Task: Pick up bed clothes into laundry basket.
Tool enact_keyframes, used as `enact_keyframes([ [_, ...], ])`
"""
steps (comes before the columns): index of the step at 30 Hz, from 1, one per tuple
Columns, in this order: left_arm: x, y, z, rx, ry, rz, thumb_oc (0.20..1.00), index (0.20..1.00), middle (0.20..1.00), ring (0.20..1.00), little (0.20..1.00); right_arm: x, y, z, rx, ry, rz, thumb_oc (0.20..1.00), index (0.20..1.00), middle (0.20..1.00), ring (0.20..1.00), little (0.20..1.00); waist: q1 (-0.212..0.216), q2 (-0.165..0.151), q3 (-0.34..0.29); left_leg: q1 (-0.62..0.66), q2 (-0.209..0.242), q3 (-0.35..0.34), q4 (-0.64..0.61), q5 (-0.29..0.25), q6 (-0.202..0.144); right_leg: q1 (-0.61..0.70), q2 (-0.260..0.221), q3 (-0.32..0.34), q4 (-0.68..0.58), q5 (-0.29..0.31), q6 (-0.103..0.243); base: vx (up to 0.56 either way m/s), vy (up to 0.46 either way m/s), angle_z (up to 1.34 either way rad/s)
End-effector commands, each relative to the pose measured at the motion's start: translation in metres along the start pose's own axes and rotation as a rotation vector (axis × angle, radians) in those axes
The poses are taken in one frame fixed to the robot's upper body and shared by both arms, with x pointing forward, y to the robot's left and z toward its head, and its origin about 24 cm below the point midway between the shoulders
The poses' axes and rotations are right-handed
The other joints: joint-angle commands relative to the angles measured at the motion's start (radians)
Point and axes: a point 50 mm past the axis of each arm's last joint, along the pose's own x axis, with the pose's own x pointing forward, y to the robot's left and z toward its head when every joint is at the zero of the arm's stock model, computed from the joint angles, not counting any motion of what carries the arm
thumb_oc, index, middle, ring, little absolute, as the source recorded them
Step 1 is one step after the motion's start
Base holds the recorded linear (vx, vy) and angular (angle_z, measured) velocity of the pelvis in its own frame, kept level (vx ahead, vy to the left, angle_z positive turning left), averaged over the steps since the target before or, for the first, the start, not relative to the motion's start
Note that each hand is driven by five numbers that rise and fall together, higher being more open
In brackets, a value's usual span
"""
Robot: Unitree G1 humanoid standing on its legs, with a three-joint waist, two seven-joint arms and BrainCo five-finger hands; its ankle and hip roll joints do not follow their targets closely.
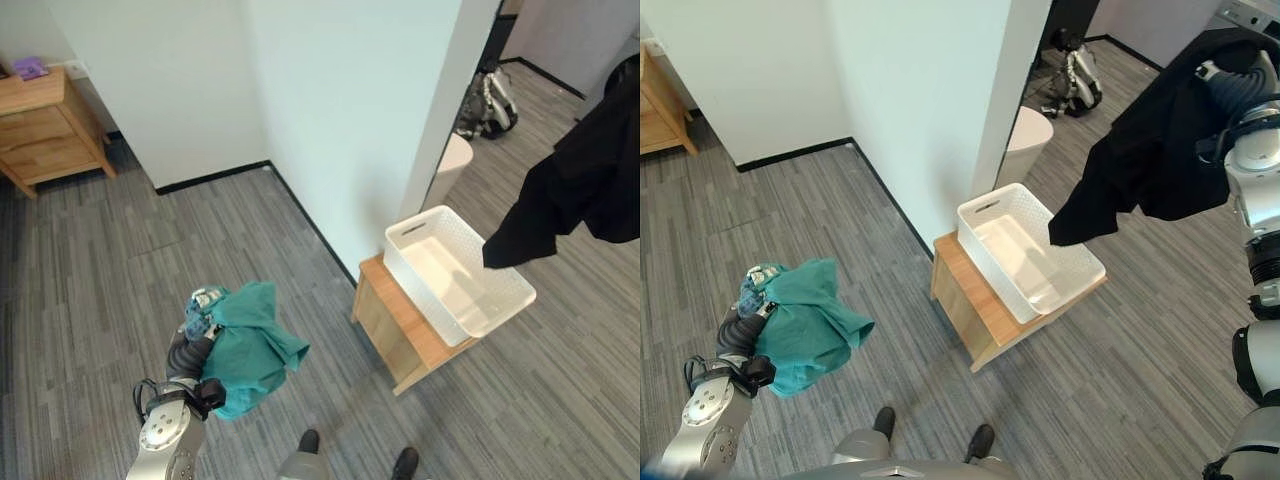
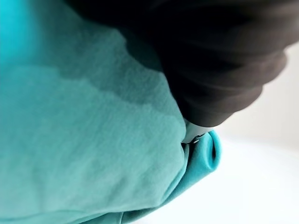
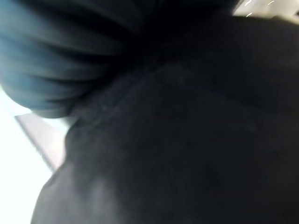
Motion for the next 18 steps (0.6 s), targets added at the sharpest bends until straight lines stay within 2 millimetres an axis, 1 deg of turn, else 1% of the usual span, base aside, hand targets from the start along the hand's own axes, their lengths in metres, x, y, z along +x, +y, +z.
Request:
enact_keyframes([
  [1,0.008,-0.005,0.034,0.002,-0.154,-0.052,0.2,0.2,0.2,0.2,0.2,0.007,-0.019,0.042,-0.077,-0.137,-0.041,0.2,0.2,0.2,0.2,0.2,0.008,-0.018,0.019,-0.021,-0.011,0.01,0.004,-0.037,-0.004,0.068,-0.009,-0.021,0.015,-0.109,0.041,0.0,-0.004,0.05],
  [2,0.008,-0.005,0.034,0.003,-0.154,-0.054,0.2,0.2,0.2,0.2,0.2,0.007,-0.018,0.043,-0.082,-0.139,-0.038,0.2,0.2,0.2,0.2,0.2,0.01,-0.02,0.021,-0.023,-0.011,0.009,0.004,-0.036,-0.004,0.068,-0.008,-0.023,0.015,-0.108,0.042,-0.01,-0.001,0.05],
  [3,0.008,-0.005,0.034,0.004,-0.153,-0.057,0.2,0.2,0.2,0.2,0.2,0.007,-0.011,0.045,-0.104,-0.149,-0.009,0.2,0.2,0.2,0.2,0.2,0.012,-0.022,0.028,-0.028,-0.012,0.006,0.004,-0.035,-0.004,0.065,-0.008,-0.024,0.015,-0.108,0.042,-0.01,-0.002,0.03],
  [4,0.008,-0.005,0.034,0.004,-0.153,-0.057,0.2,0.2,0.2,0.2,0.2,0.007,-0.011,0.046,-0.104,-0.15,-0.009,0.2,0.2,0.2,0.2,0.2,0.012,-0.022,0.028,-0.028,-0.013,0.006,0.004,-0.035,-0.004,0.065,-0.008,-0.024,0.015,-0.108,0.042,-0.02,0.002,0.03],
  [6,0.008,-0.004,0.034,0.013,-0.148,-0.057,0.2,0.2,0.2,0.2,0.2,0.007,-0.003,0.043,-0.117,-0.139,0.017,0.2,0.2,0.2,0.2,0.2,0.017,-0.022,0.037,-0.036,-0.012,0.002,0.004,-0.034,-0.003,0.057,-0.009,-0.024,0.015,-0.105,0.042,-0.01,-0.001,0.02],
  [7,0.008,-0.004,0.034,0.013,-0.148,-0.057,0.2,0.2,0.2,0.2,0.2,0.008,-0.003,0.043,-0.118,-0.139,0.017,0.2,0.2,0.2,0.2,0.2,0.017,-0.022,0.036,-0.036,-0.012,0.002,0.004,-0.034,-0.003,0.056,-0.009,-0.024,0.015,-0.105,0.042,0.0,0.0,0.0],
  [9,0.009,-0.003,0.037,0.021,-0.16,-0.055,0.2,0.2,0.2,0.2,0.2,0.01,0.005,0.037,-0.164,-0.104,0.037,0.2,0.2,0.2,0.2,0.2,0.022,-0.018,0.051,-0.053,-0.013,0.001,0.004,-0.03,-0.002,0.04,-0.01,-0.022,0.015,-0.1,0.042,-0.02,0.009,0.01],
  [11,0.009,-0.003,0.037,0.021,-0.159,-0.053,0.2,0.2,0.2,0.2,0.2,0.01,0.008,0.037,-0.172,-0.1,0.041,0.2,0.2,0.2,0.2,0.2,0.023,-0.016,0.055,-0.058,-0.014,0.002,0.004,-0.028,-0.002,0.034,-0.01,-0.02,0.015,-0.098,0.041,-0.04,0.013,-0.01],
  [12,0.008,-0.002,0.039,0.021,-0.165,-0.049,0.2,0.2,0.2,0.2,0.2,0.011,0.017,0.036,-0.188,-0.091,0.062,0.2,0.2,0.2,0.2,0.2,0.026,-0.009,0.069,-0.071,-0.014,0.001,0.004,-0.023,-0.001,0.018,-0.009,-0.017,0.015,-0.095,0.04,-0.08,0.012,-0.01],
  [14,0.008,-0.001,0.044,0.02,-0.183,-0.045,0.2,0.2,0.2,0.2,0.2,0.012,0.028,0.033,-0.225,-0.071,0.093,0.2,0.2,0.2,0.2,0.2,0.032,-0.003,0.083,-0.09,-0.015,0.003,0.004,-0.017,0.0,0.0,-0.009,-0.012,0.015,-0.09,0.039,-0.07,0.003,-0.05],
  [15,0.008,-0.001,0.044,0.02,-0.183,-0.044,0.2,0.2,0.2,0.2,0.2,0.012,0.028,0.033,-0.226,-0.072,0.094,0.2,0.2,0.2,0.2,0.2,0.031,-0.003,0.081,-0.091,-0.015,0.003,0.004,-0.016,0.0,-0.002,-0.009,-0.012,0.015,-0.089,0.039,-0.03,0.005,-0.11],
  [18,0.006,-0.001,0.048,0.017,-0.202,-0.049,0.2,0.2,0.2,0.2,0.2,0.013,0.049,0.033,-0.253,-0.066,0.15,0.2,0.2,0.2,0.2,0.2,0.038,0.01,0.098,-0.109,-0.018,0.002,0.004,-0.009,0.0,-0.017,-0.009,-0.012,0.015,-0.087,0.036,-0.01,0.005,-0.03],
])
